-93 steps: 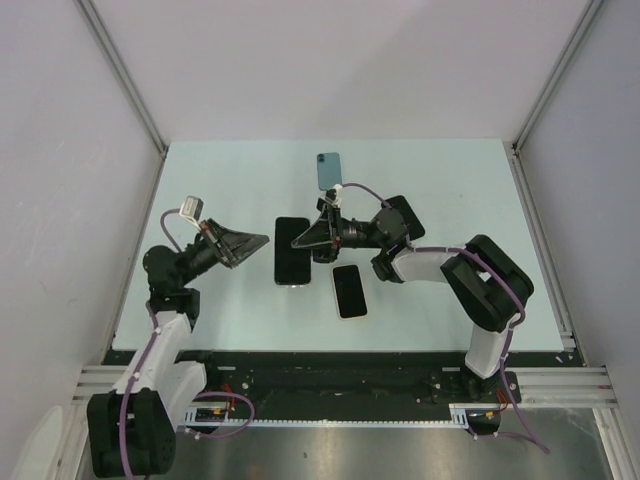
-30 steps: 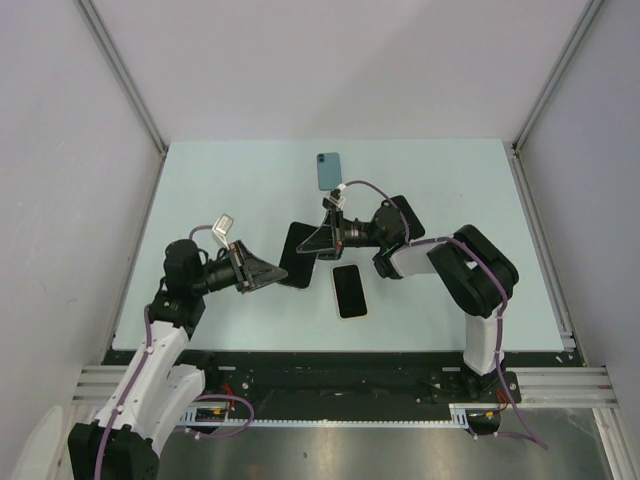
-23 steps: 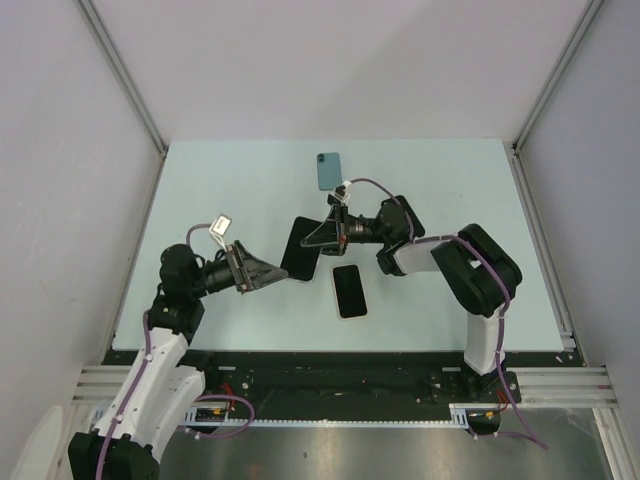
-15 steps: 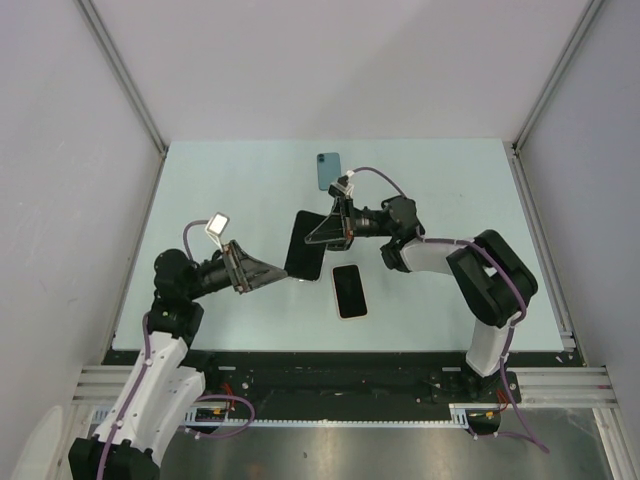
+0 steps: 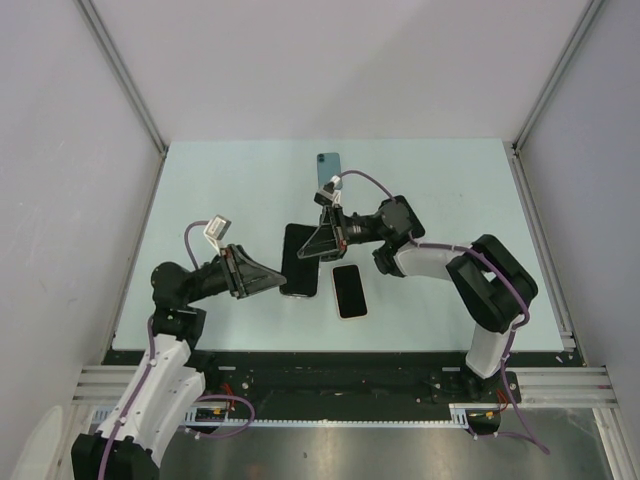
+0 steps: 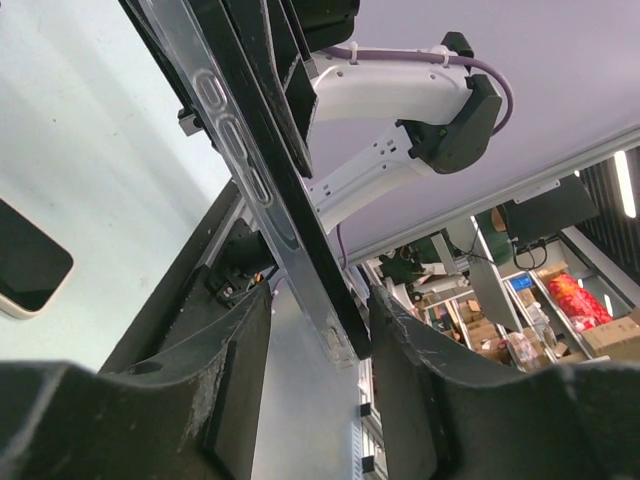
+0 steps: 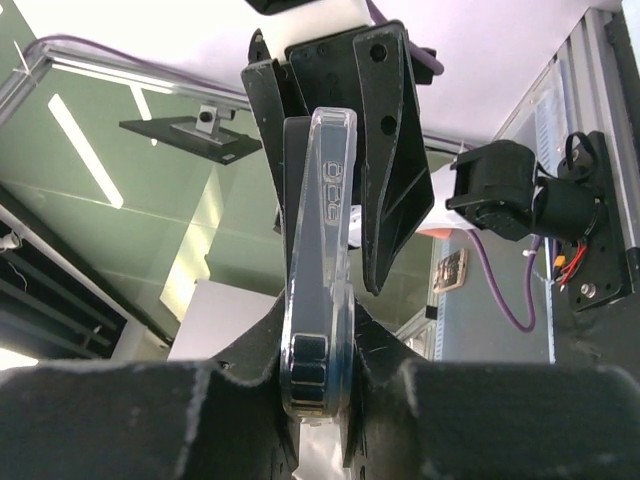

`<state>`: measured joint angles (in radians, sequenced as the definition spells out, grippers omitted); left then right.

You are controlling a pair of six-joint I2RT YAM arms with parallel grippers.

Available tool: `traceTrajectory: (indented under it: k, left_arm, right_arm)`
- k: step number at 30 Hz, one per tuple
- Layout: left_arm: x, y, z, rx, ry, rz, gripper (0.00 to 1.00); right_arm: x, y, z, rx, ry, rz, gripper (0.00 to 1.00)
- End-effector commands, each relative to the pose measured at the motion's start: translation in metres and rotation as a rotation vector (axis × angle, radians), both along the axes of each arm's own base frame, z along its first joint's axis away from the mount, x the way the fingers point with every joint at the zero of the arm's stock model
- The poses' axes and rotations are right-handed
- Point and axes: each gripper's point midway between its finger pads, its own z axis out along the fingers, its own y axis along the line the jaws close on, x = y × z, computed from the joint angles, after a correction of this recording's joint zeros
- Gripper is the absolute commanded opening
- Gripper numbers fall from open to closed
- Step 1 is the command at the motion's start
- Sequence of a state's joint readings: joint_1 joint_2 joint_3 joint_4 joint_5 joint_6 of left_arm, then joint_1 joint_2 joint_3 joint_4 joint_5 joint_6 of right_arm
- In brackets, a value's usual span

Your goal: Put the phone into the phone case

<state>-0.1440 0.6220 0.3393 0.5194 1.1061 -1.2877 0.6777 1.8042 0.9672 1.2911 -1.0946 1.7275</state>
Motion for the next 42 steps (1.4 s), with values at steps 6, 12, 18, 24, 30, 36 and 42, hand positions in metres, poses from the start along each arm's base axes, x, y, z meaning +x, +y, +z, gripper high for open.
traceTrajectory:
  k: [6, 12, 18, 24, 30, 36, 42]
  left_arm:
    - [-0.007, 0.000, 0.005, -0.038, -0.032, -0.028, 0.15]
    - [0.002, 0.001, 0.001, -0.026, -0.017, 0.027, 0.00]
    - [0.021, 0.006, -0.029, 0.134, 0.051, 0.151, 0.00]
    - [0.034, 0.016, -0.051, 0.244, 0.108, 0.265, 0.00]
    - [0.030, 0.012, -0.036, 0.216, 0.041, 0.221, 0.22]
    - [0.019, 0.006, -0.016, 0.133, -0.007, 0.161, 0.42]
    - [0.019, 0.006, -0.018, 0.121, 0.009, 0.157, 0.47]
  right_arm:
    - [-0.036, -0.016, 0.056, 0.250, -0.323, 0.042, 0.12]
    - [-0.026, -0.008, 0.059, 0.271, -0.263, -0.008, 0.32]
    - [0.000, -0.002, 0.053, 0.278, -0.208, -0.098, 0.35]
    - [0.007, 0.003, 0.044, 0.266, -0.173, -0.111, 0.28]
    - [-0.001, 0.003, 0.044, 0.261, -0.186, -0.082, 0.16]
    - [-0.011, -0.004, 0.057, 0.274, -0.208, -0.057, 0.14]
    - [-0.018, -0.007, 0.064, 0.284, -0.220, -0.043, 0.13]
